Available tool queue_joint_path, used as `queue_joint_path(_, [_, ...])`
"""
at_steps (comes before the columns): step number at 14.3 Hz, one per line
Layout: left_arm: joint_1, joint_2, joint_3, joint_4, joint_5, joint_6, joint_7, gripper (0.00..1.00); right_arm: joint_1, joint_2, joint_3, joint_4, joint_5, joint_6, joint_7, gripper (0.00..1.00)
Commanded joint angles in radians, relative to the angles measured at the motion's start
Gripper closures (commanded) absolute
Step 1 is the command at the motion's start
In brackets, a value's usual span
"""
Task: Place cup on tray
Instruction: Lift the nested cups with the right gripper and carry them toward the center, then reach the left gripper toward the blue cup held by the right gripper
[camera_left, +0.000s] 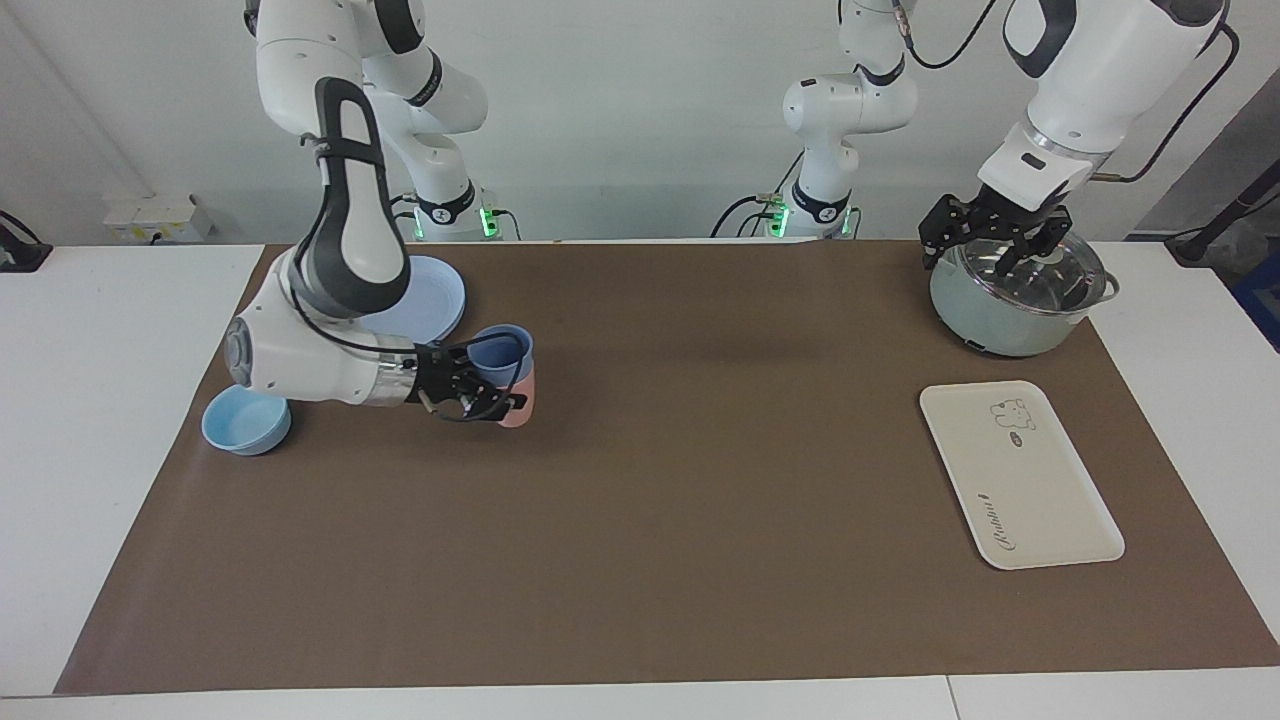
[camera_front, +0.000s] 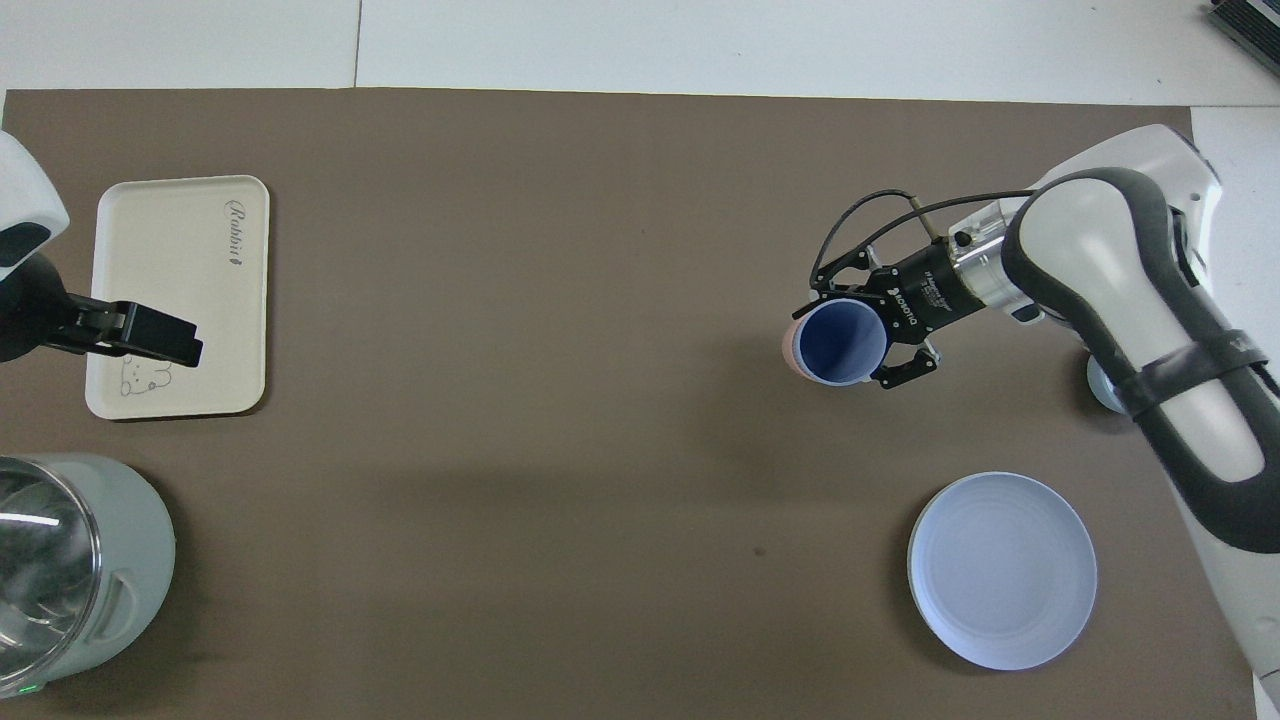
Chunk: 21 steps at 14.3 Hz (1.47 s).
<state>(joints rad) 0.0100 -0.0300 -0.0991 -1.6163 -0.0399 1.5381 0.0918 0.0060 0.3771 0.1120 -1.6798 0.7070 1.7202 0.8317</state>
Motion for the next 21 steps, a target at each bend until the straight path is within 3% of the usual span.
queue_joint_path(1, [0.008,-0.034,-0.004,-0.036,-0.005,0.01,-0.009,0.0,0.078,-0.038,-0.003,-0.032,0.035,0.108,0.152,1.0])
queue_joint_path(8, [-0.096,-0.034,-0.021,-0.028,-0.023,0.049,-0.059,0.0,0.251,-0.037,0.001,0.037,0.065,0.35,0.599,1.0])
queue_joint_path(13, [-0.29,-0.111,-0.022,-0.273,-0.086,0.515,-0.651,0.01,0.316,-0.037,0.001,0.055,0.063,0.424,0.701,1.0])
queue_joint_path(15, [-0.359,-0.104,-0.022,-0.292,-0.086,0.611,-0.797,0.05,0.316,-0.037,0.001,0.055,0.063,0.426,0.701,1.0])
queue_joint_path(19, [-0.422,-0.055,-0.022,-0.318,-0.118,0.783,-0.908,0.12,0.318,-0.037,0.001,0.054,0.058,0.427,0.698,1.0])
queue_joint_path(21, [-0.435,-0.022,-0.022,-0.315,-0.118,0.836,-0.958,0.24,0.318,-0.037,0.001,0.054,0.058,0.43,0.698,1.0])
